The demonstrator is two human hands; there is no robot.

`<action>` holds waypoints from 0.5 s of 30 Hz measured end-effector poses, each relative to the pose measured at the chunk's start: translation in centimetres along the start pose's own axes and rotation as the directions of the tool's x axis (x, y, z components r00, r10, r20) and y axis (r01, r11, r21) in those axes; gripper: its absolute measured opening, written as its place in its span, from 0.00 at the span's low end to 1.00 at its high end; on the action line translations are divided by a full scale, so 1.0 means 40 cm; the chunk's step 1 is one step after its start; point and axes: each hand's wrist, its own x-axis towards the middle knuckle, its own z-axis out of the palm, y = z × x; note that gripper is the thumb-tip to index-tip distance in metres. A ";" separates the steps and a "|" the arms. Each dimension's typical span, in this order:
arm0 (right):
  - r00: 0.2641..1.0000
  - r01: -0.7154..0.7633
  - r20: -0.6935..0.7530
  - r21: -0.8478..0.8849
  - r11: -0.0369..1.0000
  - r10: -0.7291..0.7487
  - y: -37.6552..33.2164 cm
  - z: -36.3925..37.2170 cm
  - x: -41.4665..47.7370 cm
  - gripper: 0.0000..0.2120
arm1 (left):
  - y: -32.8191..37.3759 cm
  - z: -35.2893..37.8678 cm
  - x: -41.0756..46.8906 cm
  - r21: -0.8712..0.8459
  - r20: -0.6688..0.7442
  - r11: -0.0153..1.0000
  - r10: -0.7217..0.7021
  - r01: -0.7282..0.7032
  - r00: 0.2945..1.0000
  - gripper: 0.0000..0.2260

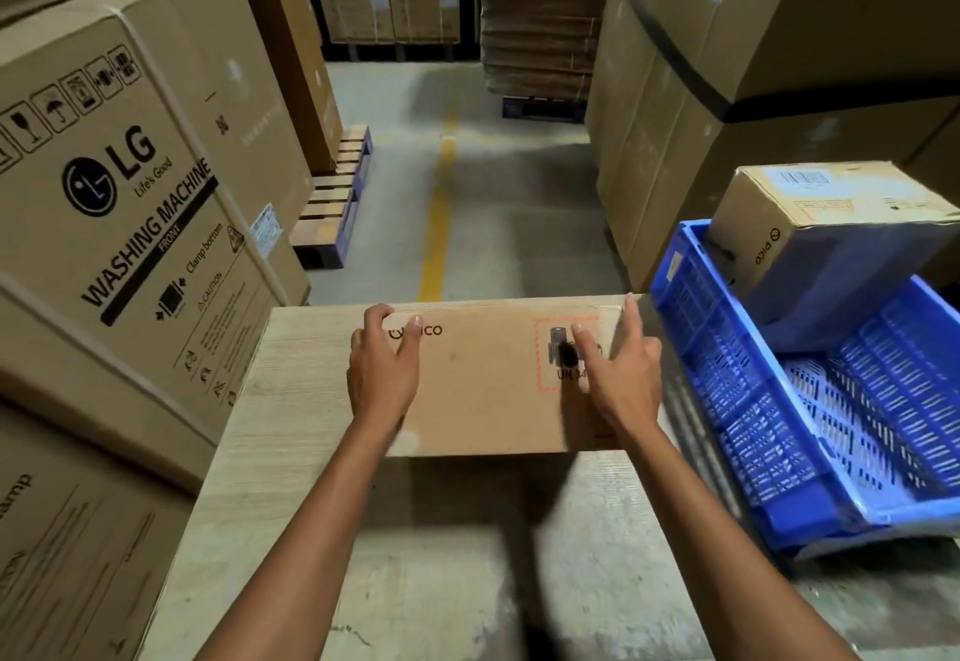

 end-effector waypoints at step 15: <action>0.981 -0.191 0.043 -0.020 0.981 0.192 0.159 0.100 -0.147 0.23 | -0.205 0.066 -0.149 0.057 0.122 0.997 -0.066 0.060 0.990 0.05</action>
